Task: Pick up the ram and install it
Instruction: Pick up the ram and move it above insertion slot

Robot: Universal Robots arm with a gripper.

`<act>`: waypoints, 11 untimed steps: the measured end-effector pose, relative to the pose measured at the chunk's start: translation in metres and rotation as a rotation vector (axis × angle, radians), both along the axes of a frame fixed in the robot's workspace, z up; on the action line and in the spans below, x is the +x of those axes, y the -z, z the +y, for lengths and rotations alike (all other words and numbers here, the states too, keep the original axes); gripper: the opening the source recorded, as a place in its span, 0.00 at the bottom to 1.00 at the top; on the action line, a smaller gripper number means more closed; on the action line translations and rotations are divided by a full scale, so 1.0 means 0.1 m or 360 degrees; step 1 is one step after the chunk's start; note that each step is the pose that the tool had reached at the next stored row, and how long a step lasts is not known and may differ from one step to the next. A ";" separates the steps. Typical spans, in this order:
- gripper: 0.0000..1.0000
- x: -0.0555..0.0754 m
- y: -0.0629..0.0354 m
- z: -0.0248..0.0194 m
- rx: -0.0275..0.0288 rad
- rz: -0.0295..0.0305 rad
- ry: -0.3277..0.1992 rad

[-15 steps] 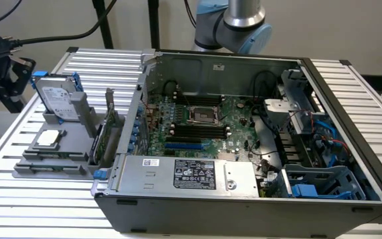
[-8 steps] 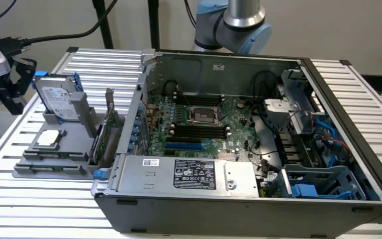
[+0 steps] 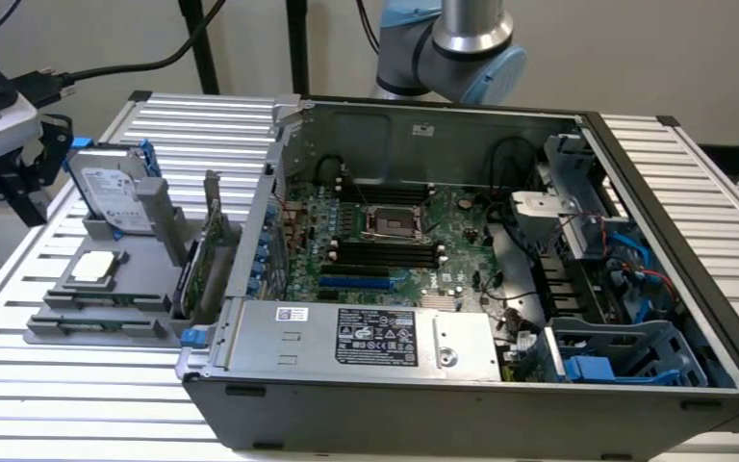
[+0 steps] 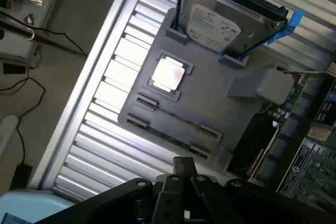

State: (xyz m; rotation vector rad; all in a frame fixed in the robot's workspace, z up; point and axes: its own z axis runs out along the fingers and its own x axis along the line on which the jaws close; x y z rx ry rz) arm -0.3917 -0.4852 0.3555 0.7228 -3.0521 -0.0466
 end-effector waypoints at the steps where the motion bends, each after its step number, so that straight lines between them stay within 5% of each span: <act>1: 0.11 0.00 0.007 0.000 0.00001 0.00000 -0.0030; 11: 0.11 0.00 0.062 0.000 0.00001 -0.00001 -0.0318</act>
